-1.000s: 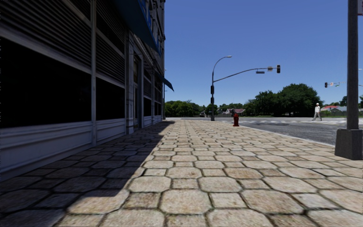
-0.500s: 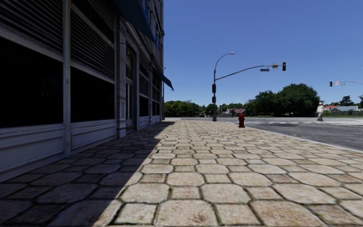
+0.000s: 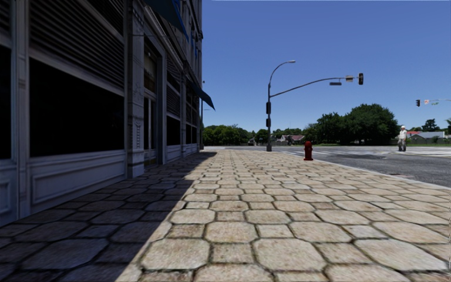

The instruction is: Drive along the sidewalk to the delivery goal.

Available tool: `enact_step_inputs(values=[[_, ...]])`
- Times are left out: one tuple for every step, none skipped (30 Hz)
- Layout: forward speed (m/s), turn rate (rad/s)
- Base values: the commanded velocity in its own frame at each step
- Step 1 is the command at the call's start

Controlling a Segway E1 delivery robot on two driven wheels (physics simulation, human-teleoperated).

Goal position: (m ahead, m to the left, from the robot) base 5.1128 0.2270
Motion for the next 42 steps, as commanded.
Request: enact_step_inputs(values=[[2.0, 0.03], [2.0, 0.16], [2.0, 0.2], [2.0, 0.2], [2.0, 0.21], [2.0, 0.22], [2.0, 0.22], [2.0, 0.22], [2.0, 0.22], [2.0, 0.22], [2.0, 0.22], [2.0, 0.22], [2.0, 0.22], [2.0, 0.22], [2.0, 0.22], [2.0, 0.22], [2.0, 0.22], [2.0, 0.22], [2.0, 0.22], [2.0, 0.27], [2.0, 0.32], [2.0, 0.33], [2.0, 0.33], [2.0, 0.28], [2.0, 0.17], [2.0, 0.17], [2.0, 0.04], [2.0, 0.0], [2.0, 0.0], [2.0, 0.0], [2.0, 0.0], [2.0, 0.0], [2.0, 0.0], [2.0, 0.0], [2.0, 0.0], [2.0, 0.0], [2.0, 0.0], [2.0, 0.0], [2.0, 0.0], [2.0, 0.0], [2.0, 0.0], [2.0, 0.0]])
